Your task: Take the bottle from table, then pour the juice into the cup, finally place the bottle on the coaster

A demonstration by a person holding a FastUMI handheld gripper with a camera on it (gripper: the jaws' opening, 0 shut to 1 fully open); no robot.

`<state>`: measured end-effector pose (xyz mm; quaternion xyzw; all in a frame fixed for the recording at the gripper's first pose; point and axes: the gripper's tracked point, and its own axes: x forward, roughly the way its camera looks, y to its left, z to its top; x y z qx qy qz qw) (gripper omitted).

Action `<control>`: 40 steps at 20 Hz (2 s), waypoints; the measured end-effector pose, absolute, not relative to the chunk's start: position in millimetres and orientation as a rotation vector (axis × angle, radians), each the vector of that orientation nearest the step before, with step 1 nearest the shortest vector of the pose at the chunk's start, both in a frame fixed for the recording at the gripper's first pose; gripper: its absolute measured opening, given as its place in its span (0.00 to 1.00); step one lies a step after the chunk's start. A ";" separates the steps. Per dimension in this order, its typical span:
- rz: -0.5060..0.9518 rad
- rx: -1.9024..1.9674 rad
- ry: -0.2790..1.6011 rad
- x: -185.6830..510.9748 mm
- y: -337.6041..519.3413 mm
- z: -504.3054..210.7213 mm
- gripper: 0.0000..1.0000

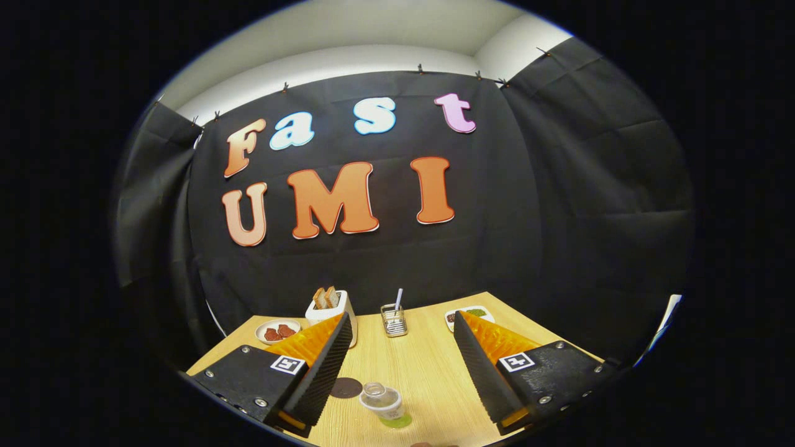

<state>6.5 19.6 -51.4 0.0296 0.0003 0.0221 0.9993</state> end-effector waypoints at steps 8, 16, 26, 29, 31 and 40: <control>0.074 -0.045 0.100 21.3 45.4 -129.4 0.98; 0.064 -0.072 0.269 30.0 51.5 -227.9 0.98; 0.009 -0.031 0.427 40.7 44.1 -302.7 0.98; 0.024 -0.021 0.442 42.0 47.2 -307.9 0.95; 0.044 -0.035 0.443 42.3 52.0 -306.6 0.85; 0.078 -0.197 0.484 32.4 63.2 -282.5 0.56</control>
